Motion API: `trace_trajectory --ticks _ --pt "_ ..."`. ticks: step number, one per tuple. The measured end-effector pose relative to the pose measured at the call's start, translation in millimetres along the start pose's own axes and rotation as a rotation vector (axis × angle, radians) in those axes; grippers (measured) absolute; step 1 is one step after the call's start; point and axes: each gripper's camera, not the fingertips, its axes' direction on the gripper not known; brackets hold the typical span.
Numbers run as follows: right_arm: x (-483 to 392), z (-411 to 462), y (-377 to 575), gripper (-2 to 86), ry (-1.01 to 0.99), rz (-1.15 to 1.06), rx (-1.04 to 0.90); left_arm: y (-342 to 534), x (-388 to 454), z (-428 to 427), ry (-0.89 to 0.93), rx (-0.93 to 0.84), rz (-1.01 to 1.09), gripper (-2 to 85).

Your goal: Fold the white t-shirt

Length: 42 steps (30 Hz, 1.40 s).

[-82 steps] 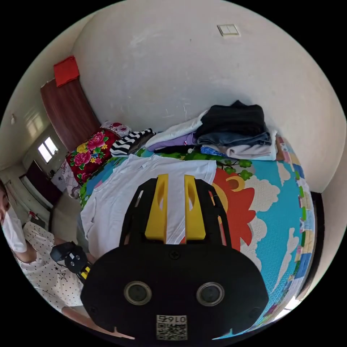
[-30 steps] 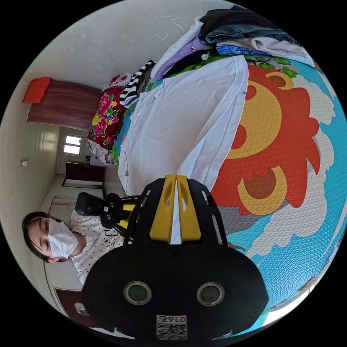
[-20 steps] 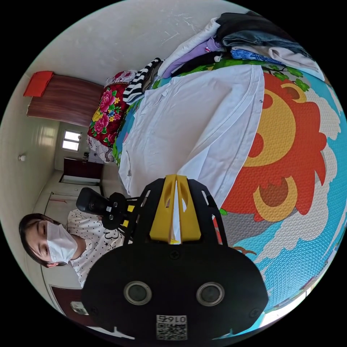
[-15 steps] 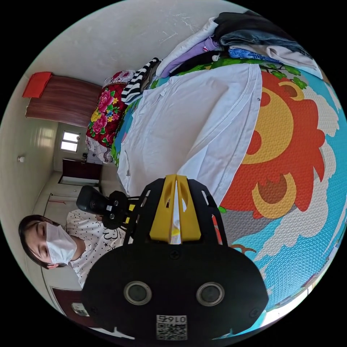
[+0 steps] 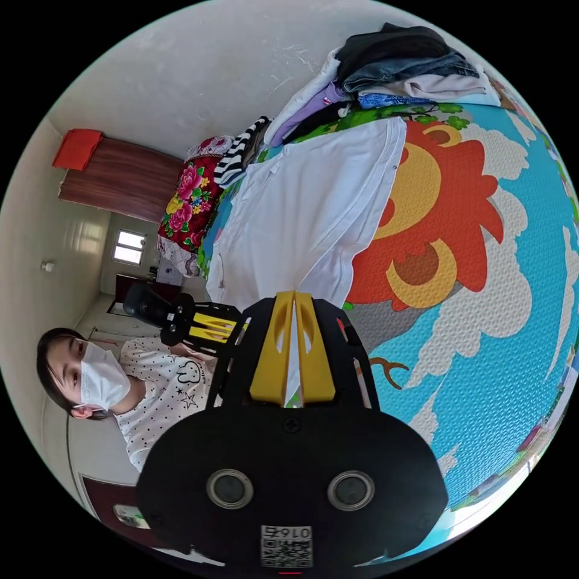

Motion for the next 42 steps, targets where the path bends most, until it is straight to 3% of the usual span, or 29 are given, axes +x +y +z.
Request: trace_trajectory --ticks 6,11,13,16,24,33,37,39,42 --pt "-14.1 -18.6 -22.3 5.4 0.133 -0.087 0.345 11.3 -21.2 8.2 0.064 0.042 -0.034 -1.0" --pt "-51.0 13.6 -93.9 7.5 0.819 -0.248 0.339 20.2 -33.5 13.2 0.097 0.05 -0.021 -1.0" --pt "-54.7 31.6 -116.8 7.1 0.903 -0.31 0.258 22.9 -38.1 15.2 0.106 0.053 -0.007 -1.0" --pt "-54.4 58.5 -143.9 8.2 0.903 -0.387 0.125 28.7 -51.2 16.1 0.147 0.074 -0.008 -1.0" --pt "-70.5 77.0 -160.8 7.1 0.902 -0.486 0.184 48.0 -92.5 21.9 0.285 0.125 -0.022 -1.0" --pt "-89.1 86.4 -174.9 1.1 0.86 -0.552 0.163 64.8 -111.4 38.2 0.271 0.113 0.021 -1.0" --pt "-100.3 81.7 -175.7 0.7 0.862 -0.56 0.256 70.7 -111.7 42.9 0.21 0.112 0.061 -0.9" --pt "-94.5 92.0 -179.7 1.0 0.893 -0.539 0.124 74.6 -115.9 63.2 0.192 0.058 0.06 -0.8" --pt "-97.7 91.3 -173.3 2.9 0.958 -0.524 0.114 83.3 -128.5 91.8 0.239 0.001 -0.001 0.4"
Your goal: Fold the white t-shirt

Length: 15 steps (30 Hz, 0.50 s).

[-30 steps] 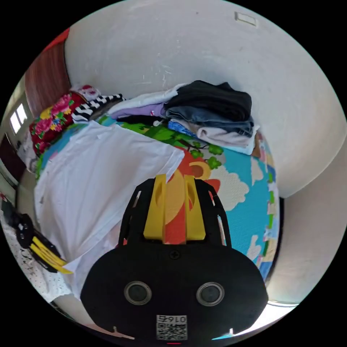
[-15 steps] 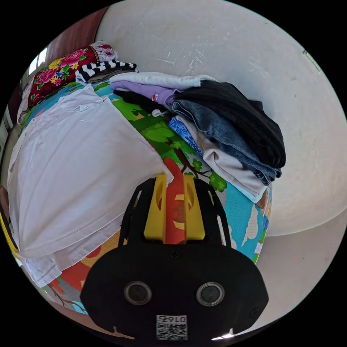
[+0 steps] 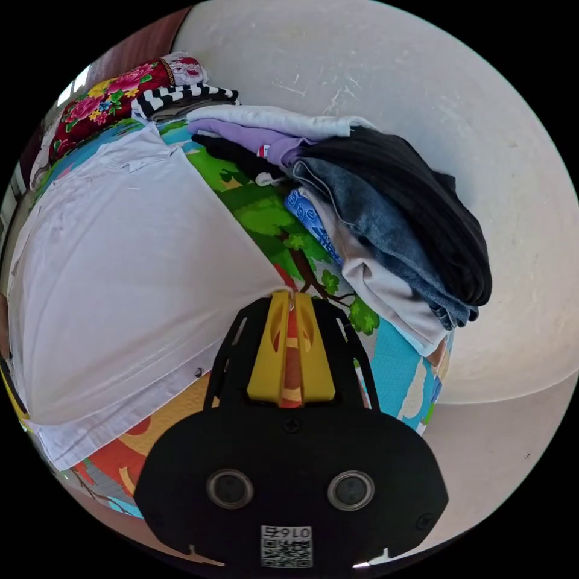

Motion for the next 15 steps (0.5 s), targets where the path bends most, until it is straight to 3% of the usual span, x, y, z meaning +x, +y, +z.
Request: trace_trajectory --ticks 3,7,15 --pt "7.0 -9.6 9.0 6.0 -0.03 0.034 -0.078 9.2 -11.8 10.2 0.041 0.008 -0.021 2.9" --pt "18.5 -37.6 40.8 2.9 0.067 0.167 -0.148 21.4 -23.8 16.3 0.061 0.01 -0.046 5.4" --pt "-9.3 -100.7 83.0 -0.2 -0.058 0.301 -0.017 68.8 -35.1 18.7 0.048 0.089 -0.067 10.0"
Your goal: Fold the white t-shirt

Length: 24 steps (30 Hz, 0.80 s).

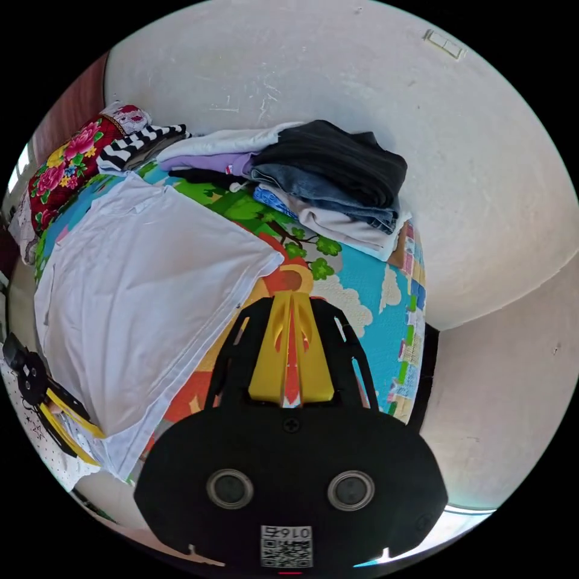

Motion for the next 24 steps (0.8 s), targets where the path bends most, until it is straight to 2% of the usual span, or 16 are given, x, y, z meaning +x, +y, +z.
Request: trace_trajectory --ticks 7,9,13,16,19,21,24 --pt "-82.4 17.8 21.0 -0.4 -0.059 -0.295 -0.129 54.7 -1.5 -11.2 -0.12 0.072 0.039 9.9" --pt "-79.8 22.5 36.8 -0.4 -0.04 -0.289 -0.174 74.8 -12.0 -19.4 -0.127 0.102 0.027 9.9" --pt "-45.0 3.7 78.7 -0.3 -0.078 -0.169 -0.145 110.5 -34.8 -50.6 -0.205 0.146 0.026 9.9" --pt "-23.9 -19.2 111.4 0.0 -0.054 -0.059 -0.132 152.3 -70.8 -110.2 -0.357 0.21 -0.025 9.8" --pt "-18.9 -58.2 150.2 0.9 -0.227 0.007 0.005 200.2 -125.8 -183.8 -0.577 0.176 -0.141 9.9" --pt "-19.9 -74.1 174.6 2.6 -0.335 0.046 0.05 241.5 -178.0 -243.0 -0.768 0.125 -0.307 9.9" --pt "-27.3 -85.4 213.4 6.7 -0.455 0.062 0.056 283.0 -240.5 -308.0 -0.88 0.108 -0.459 9.4"
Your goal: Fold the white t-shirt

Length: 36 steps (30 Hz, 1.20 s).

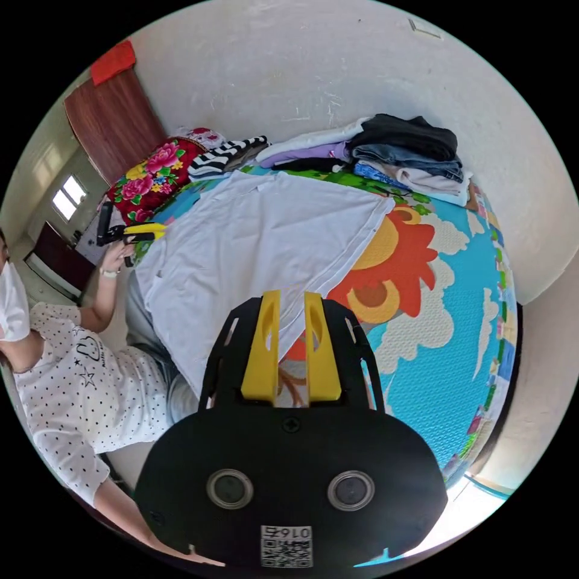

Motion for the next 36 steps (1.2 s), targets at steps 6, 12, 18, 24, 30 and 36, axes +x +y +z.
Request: trace_trajectory --ticks 6,12,18,24,30,36 --pt "9.3 -3.9 50.4 8.6 -0.09 0.094 0.011 -40.2 -88.8 75.7 0.237 -0.209 -0.039 9.4" --pt "6.0 -17.1 80.7 8.7 -0.108 0.128 0.011 -54.5 -119.8 116.3 0.275 -0.302 -0.036 11.5" --pt "-5.5 -34.6 109.6 8.7 -0.063 0.128 0.003 -57.0 -132.9 150.4 0.259 -0.354 -0.003 10.5" --pt "-13.6 -46.7 123.8 8.6 -0.063 0.109 0.029 -57.6 -149.7 182.2 0.29 -0.404 0.011 10.1" --pt "-16.2 -46.4 134.5 8.3 -0.091 0.101 0.03 -48.0 -162.3 211.8 0.362 -0.42 0.023 8.1" --pt "-24.3 -46.6 144.5 8.3 -0.106 0.088 0.028 -46.2 -175.3 236.2 0.252 -0.422 0.037 1.3"
